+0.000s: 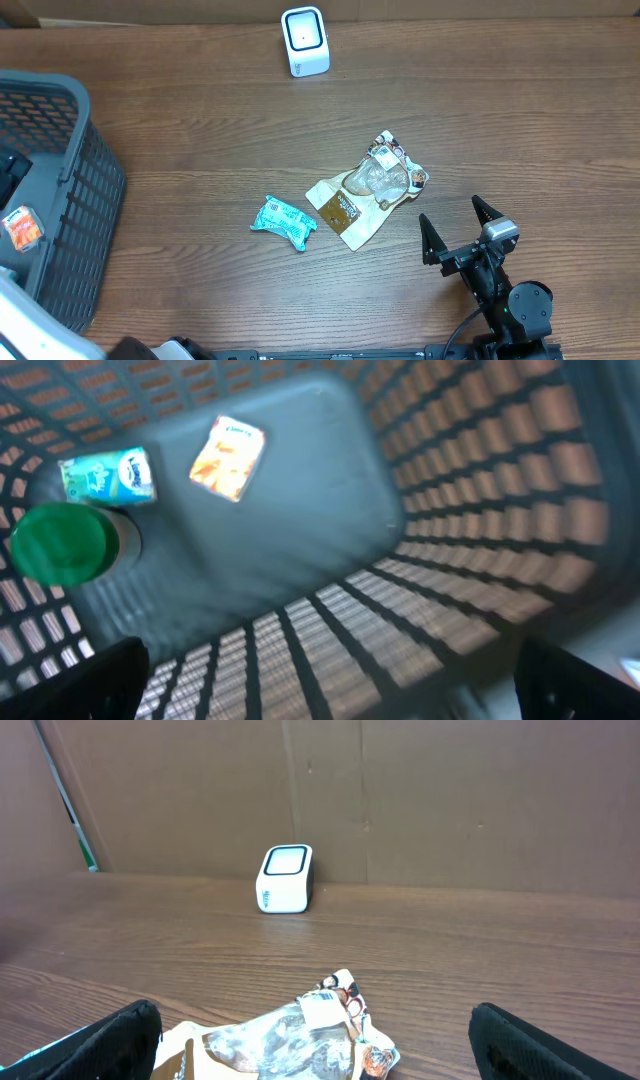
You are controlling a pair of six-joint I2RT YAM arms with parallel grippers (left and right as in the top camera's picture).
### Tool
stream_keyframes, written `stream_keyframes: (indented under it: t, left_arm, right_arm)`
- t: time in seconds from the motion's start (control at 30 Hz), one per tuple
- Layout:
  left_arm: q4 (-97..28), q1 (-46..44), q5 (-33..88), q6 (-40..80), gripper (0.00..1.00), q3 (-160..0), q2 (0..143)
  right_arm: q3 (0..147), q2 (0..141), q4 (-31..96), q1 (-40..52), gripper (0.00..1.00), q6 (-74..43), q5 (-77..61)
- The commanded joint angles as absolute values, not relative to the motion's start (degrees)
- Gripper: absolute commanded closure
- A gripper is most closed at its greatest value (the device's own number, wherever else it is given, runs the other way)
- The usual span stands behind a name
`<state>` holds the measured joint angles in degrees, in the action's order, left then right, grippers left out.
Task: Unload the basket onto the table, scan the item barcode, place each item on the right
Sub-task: 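Move the left gripper back over the basket and lower into it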
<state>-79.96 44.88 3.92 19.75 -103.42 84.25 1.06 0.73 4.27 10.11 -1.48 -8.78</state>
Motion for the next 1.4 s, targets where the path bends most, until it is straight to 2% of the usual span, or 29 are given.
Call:
stream_keyframes:
  t: [0.0, 0.13, 0.33, 0.5, 0.57, 0.7, 1.0, 1.37]
  left_arm:
    - [-75.24, 45.08, -0.23, 18.5, 0.0, -97.45, 87.37]
    - [-67.4, 45.08, -0.6, 17.67, 0.0, -91.59, 88.23]
    - [-53.69, 45.01, -0.89, 10.26, 0.06, -81.12, 88.86]
    - [-44.53, 45.06, -4.67, 9.54, 0.05, -73.91, 90.91]
    - [-41.45, 45.04, -4.67, 8.67, 0.08, -72.12, 92.75]
    - [-38.83, 45.06, -5.23, 5.93, 0.17, -71.55, 97.45]
    - [-35.57, 45.08, -9.76, 5.3, 0.2, -71.55, 106.37]
    - [-32.12, 45.08, -15.31, 5.08, 0.23, -71.55, 107.24]
  right_arm:
    - [0.47, 0.23, 3.99, 9.89, 0.0, -1.54, -8.86]
    - [0.47, 0.23, 3.99, 9.89, 0.0, -1.54, -8.86]
    - [0.47, 0.23, 3.99, 9.89, 0.0, -1.52, -8.86]
    - [0.47, 0.23, 3.99, 9.89, 0.0, -1.52, -8.86]
    - [0.47, 0.23, 3.99, 9.89, 0.0, -1.52, -8.86]
    - [0.47, 0.23, 3.99, 9.89, 0.0, -1.52, -8.86]
    - [0.47, 0.23, 3.99, 9.89, 0.0, -1.54, -8.86]
    - [0.47, 0.23, 3.99, 9.89, 0.0, -1.54, -8.86]
